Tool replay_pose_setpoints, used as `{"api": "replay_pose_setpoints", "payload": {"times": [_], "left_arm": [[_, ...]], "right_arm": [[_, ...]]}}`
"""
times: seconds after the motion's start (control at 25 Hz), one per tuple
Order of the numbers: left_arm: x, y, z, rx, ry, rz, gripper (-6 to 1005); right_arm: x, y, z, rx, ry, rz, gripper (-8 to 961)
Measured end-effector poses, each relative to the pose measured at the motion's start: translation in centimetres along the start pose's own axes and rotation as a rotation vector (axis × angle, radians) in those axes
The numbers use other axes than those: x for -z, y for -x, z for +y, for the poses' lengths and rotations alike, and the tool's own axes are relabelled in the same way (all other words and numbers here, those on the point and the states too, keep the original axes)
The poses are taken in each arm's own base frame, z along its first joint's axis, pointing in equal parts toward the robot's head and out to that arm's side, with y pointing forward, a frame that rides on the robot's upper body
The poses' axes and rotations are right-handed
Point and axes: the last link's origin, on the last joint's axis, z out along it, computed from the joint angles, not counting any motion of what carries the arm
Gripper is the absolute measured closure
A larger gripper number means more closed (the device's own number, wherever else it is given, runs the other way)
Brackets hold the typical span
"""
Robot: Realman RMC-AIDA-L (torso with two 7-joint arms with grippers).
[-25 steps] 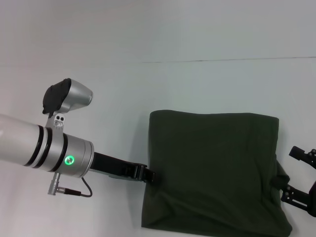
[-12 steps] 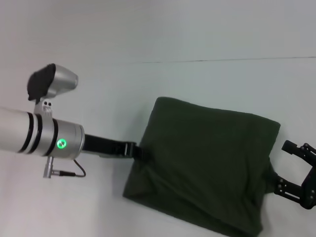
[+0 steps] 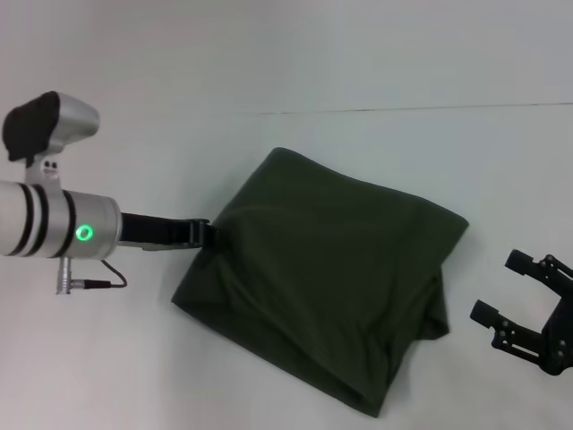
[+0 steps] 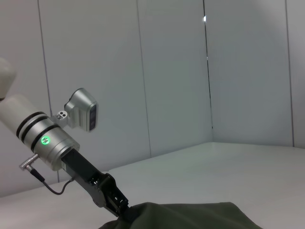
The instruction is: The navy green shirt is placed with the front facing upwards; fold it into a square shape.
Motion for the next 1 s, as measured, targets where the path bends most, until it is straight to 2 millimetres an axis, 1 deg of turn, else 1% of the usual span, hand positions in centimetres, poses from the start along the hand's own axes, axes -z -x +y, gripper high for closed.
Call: {"api": "replay_pose_setpoints", "payload": {"times": [0.2,0.32,0.44,0.68,0.76,0.92,1.0], "left_arm": [[1.5,0.4,-1.5,0.062,0.008,0.025,889],[2.7,1.2,-2.1,0.107,0.053,0.015,889],[3.3,2.5,-2.3,0.145,0.090,-0.004,890],[3.5,5.4,-2.3,0.205,0.145,-0.068,894],[3.5,6.1,-2.2,0.218,0.163,-0.083,893],[3.6,7.2,-1.7,0.222,0.200,-0.106,892],[3.7,7.4,-1.6,0.208,0.206,-0.098,891]], "right_arm": [[-0.4,0.2,0.0,0.004,0.014,-0.004,39],[-0.6,0.2,0.0,0.007,0.024,-0.003,39],[-0.9,0.4,-0.1,0.010,0.030,-0.006,39],[-1.4,0.5,0.0,0.015,0.052,-0.006,39],[-1.6,0.5,0.0,0.012,0.057,-0.008,39],[-1.7,0.5,0.1,0.011,0.064,-0.006,39],[-1.8,0.5,0.1,0.012,0.066,-0.005,39]]}}
